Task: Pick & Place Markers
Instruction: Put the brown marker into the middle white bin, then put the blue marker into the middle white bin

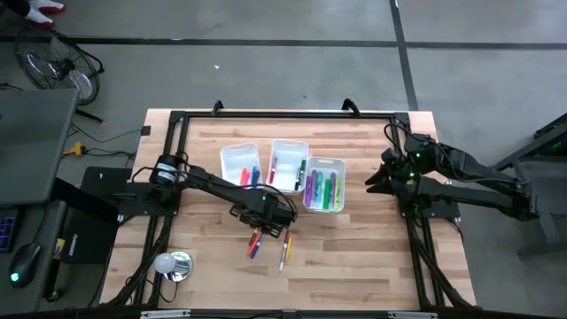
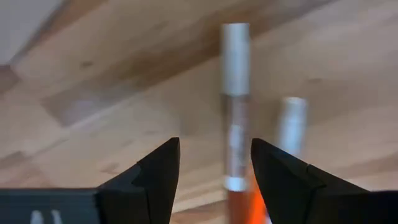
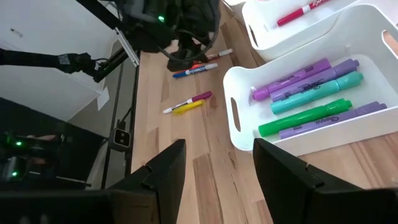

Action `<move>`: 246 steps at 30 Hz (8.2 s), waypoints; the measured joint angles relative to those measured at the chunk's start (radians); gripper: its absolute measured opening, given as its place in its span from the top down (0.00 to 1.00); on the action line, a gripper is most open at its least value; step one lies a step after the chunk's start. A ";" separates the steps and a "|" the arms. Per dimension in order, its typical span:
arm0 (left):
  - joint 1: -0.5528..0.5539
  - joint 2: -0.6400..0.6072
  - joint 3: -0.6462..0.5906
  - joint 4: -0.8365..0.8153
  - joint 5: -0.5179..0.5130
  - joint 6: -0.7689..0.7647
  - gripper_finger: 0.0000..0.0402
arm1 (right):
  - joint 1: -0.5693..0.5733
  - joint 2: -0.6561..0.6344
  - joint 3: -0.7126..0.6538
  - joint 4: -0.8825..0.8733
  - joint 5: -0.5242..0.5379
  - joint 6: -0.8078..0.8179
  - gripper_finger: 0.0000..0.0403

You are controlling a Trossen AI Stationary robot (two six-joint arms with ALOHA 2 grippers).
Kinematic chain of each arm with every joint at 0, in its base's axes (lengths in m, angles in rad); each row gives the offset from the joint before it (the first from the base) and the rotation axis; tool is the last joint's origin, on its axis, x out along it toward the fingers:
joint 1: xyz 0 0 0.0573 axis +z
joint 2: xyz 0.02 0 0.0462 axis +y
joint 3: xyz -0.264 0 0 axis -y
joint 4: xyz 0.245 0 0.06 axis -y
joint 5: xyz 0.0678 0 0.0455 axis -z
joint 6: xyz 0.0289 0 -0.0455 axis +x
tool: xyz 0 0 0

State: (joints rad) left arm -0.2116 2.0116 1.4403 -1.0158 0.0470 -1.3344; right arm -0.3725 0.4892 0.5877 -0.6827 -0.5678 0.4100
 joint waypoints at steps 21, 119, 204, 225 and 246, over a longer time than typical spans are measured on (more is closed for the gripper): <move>0.018 -0.011 -0.154 0.152 0.111 0.121 0.58 | 0.000 0.000 0.000 -0.048 -0.001 -0.007 0.56; 0.015 0.047 0.126 -0.046 -0.009 0.203 0.95 | 0.000 -0.001 0.000 -0.187 -0.014 -0.095 0.56; 0.414 0.185 0.523 -0.179 -0.135 0.257 0.82 | 0.000 -0.001 0.000 -0.160 -0.015 -0.093 0.56; 0.027 0.066 0.522 -0.436 -0.173 0.025 0.82 | 0.000 -0.014 0.000 -0.161 -0.015 -0.062 0.56; -0.085 0.067 0.337 -0.262 -0.143 -0.055 0.48 | 0.000 -0.019 0.000 -0.167 -0.071 0.110 0.56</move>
State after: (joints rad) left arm -0.2961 2.0789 1.7776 -1.2778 -0.0961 -1.3896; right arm -0.3725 0.4706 0.5880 -0.8501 -0.6383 0.5198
